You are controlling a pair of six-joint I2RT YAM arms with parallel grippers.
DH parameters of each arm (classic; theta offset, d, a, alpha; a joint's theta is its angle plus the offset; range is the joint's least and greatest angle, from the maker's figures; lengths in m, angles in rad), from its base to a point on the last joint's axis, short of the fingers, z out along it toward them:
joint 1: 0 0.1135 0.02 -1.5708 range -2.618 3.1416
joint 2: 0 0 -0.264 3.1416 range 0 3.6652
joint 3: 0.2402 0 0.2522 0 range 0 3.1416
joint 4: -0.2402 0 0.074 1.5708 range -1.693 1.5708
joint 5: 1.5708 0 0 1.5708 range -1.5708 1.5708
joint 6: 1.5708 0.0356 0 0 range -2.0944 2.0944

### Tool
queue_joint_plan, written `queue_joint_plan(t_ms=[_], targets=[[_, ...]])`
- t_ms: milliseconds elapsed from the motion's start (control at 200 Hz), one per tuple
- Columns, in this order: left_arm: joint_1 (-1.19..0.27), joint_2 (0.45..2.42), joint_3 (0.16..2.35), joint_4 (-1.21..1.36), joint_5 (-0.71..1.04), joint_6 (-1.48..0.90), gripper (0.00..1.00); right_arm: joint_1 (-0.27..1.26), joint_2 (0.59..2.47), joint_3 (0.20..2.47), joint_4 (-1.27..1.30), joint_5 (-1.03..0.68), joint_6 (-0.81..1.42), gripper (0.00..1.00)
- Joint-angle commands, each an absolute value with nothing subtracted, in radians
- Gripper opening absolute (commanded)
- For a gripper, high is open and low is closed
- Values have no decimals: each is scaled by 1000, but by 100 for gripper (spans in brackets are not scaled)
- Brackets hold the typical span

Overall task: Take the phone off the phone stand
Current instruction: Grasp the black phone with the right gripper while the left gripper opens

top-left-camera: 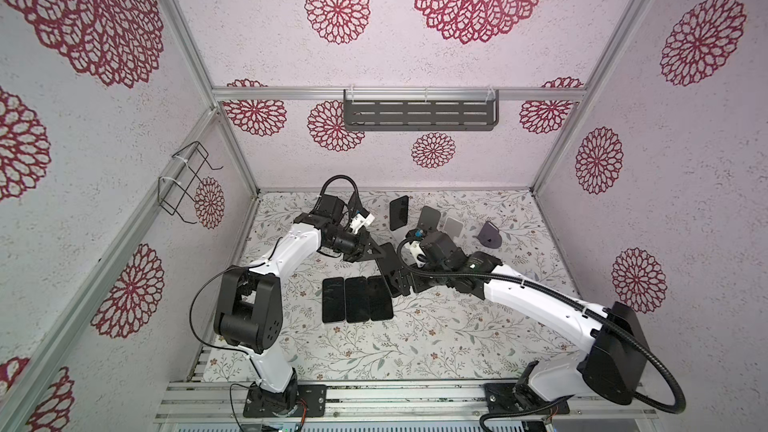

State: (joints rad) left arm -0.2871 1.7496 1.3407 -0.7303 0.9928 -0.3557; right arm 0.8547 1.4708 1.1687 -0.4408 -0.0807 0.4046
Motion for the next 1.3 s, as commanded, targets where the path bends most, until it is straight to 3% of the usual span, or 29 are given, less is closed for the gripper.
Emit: queue_joint_plan(t_ms=[0,190,445,916,1006,1291], targets=[[-287,1734,1317,-667,1071,-381,0,877,1509,1228,-404,-60,413,96],[-284,1732,1330,-696,1072,-347,0,877,1561,1243,-403,-54,416,91],[-284,1731,1333,-713,1070,-339,0,872,1581,1236,-367,-90,431,74],[-282,1724,1330,-708,1064,-339,0,862,1573,1216,-356,-72,445,60],[-284,1724,1328,-707,1042,-344,14,855,1564,1202,-354,-61,460,58],[-279,1732,1324,-703,1000,-365,45,814,1516,1116,-315,-49,551,54]])
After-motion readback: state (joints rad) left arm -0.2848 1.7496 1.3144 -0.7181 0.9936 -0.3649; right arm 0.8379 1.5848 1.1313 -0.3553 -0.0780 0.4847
